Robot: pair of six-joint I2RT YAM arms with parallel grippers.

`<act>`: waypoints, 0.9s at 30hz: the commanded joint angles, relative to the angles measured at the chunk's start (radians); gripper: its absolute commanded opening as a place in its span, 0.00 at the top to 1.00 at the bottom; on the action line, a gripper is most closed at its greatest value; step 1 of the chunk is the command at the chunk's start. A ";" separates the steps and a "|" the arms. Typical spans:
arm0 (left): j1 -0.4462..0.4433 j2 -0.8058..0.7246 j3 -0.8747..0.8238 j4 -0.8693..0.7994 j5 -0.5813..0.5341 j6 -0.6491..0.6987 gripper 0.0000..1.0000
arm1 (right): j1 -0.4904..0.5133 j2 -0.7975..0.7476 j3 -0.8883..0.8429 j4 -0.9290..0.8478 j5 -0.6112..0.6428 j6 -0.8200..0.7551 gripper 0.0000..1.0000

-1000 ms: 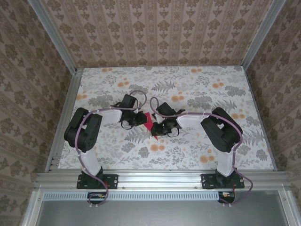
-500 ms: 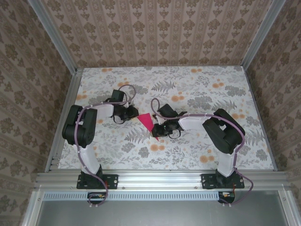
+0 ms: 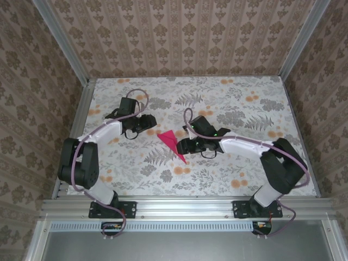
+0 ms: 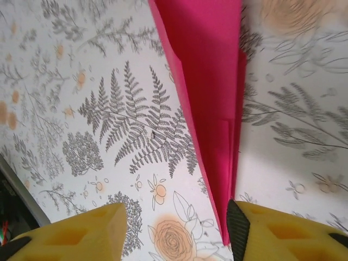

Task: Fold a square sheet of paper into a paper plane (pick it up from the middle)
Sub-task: Fold the wing for the fifth time at the center of the table, then turn over a paper plane at the center of the table.

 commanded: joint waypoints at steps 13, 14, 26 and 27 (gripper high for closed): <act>-0.380 0.034 0.095 -0.318 -0.411 -0.191 0.32 | -0.089 -0.245 -0.186 -0.016 0.377 -0.036 0.20; -0.395 0.058 0.117 -0.335 -0.428 -0.193 0.32 | -0.089 -0.248 -0.191 -0.013 0.378 -0.033 0.20; -0.451 0.212 0.212 -0.361 -0.407 -0.230 0.45 | -0.094 -0.278 -0.219 0.001 0.387 -0.005 0.18; -0.451 0.200 0.201 -0.348 -0.402 -0.240 0.49 | -0.094 -0.279 -0.219 -0.001 0.387 -0.003 0.18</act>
